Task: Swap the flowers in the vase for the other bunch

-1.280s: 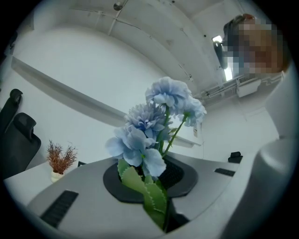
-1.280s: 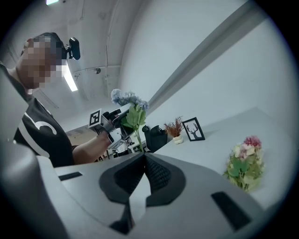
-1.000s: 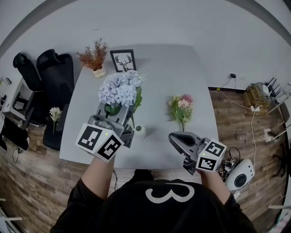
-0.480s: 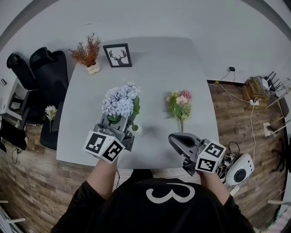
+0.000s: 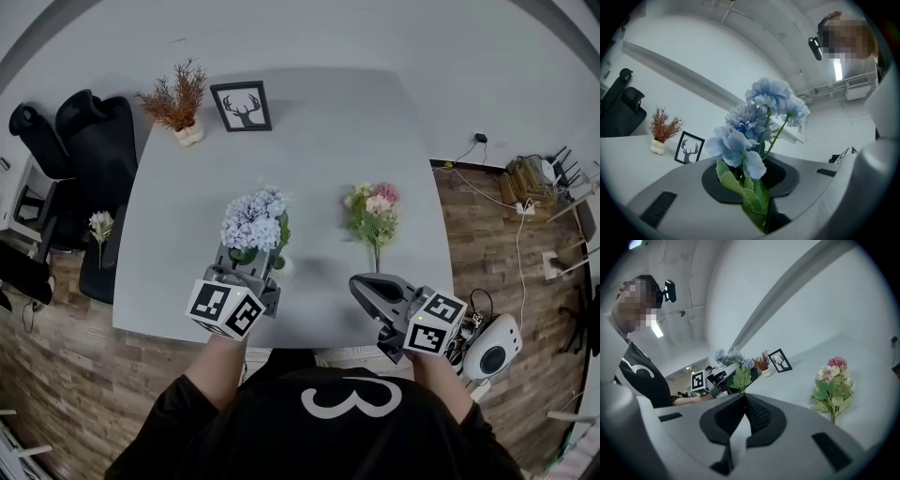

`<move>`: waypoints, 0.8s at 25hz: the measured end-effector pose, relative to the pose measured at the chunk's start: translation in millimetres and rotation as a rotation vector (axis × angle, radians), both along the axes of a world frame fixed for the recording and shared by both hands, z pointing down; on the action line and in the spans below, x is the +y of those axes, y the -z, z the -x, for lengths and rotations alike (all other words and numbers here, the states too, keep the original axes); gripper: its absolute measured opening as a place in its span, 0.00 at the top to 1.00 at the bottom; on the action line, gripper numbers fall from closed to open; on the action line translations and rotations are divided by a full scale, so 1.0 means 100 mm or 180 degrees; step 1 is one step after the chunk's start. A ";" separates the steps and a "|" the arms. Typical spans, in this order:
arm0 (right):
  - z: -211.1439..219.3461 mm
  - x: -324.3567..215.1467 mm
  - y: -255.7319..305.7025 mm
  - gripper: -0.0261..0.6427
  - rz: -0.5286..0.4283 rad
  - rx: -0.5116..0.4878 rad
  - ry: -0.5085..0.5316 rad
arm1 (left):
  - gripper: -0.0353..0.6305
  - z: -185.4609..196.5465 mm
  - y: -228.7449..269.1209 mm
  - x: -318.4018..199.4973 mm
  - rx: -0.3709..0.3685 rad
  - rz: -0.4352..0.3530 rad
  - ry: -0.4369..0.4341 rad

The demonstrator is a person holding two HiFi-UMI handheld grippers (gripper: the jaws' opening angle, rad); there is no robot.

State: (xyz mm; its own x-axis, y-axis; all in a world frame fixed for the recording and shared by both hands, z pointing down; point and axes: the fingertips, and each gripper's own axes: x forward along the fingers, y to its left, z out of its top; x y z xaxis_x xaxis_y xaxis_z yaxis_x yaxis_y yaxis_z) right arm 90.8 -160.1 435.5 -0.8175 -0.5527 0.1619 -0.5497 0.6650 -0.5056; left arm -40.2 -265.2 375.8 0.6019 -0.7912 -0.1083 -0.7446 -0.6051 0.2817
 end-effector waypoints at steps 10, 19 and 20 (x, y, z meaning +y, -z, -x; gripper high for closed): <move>0.03 0.01 0.01 0.95 -0.0009 0.0050 0.0006 | 0.75 -0.05 -0.20 -0.02 -0.0074 0.0105 -0.0069; 0.00 0.08 0.08 0.95 -0.0069 0.0066 0.0013 | 0.46 -0.13 -0.23 -0.03 -0.0335 0.0083 -0.0071; -0.01 0.09 0.09 0.95 -0.0076 0.0068 0.0014 | 0.43 -0.13 -0.23 -0.03 -0.0378 0.0072 -0.0056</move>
State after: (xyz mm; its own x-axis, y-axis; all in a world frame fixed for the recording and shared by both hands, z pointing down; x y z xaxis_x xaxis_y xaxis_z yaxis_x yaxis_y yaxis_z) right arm 91.8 -151.0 426.7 -0.8165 -0.5530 0.1660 -0.5572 0.6792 -0.4777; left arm -26.7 -267.7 399.3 0.6234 -0.7817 -0.0176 -0.7628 -0.6129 0.2060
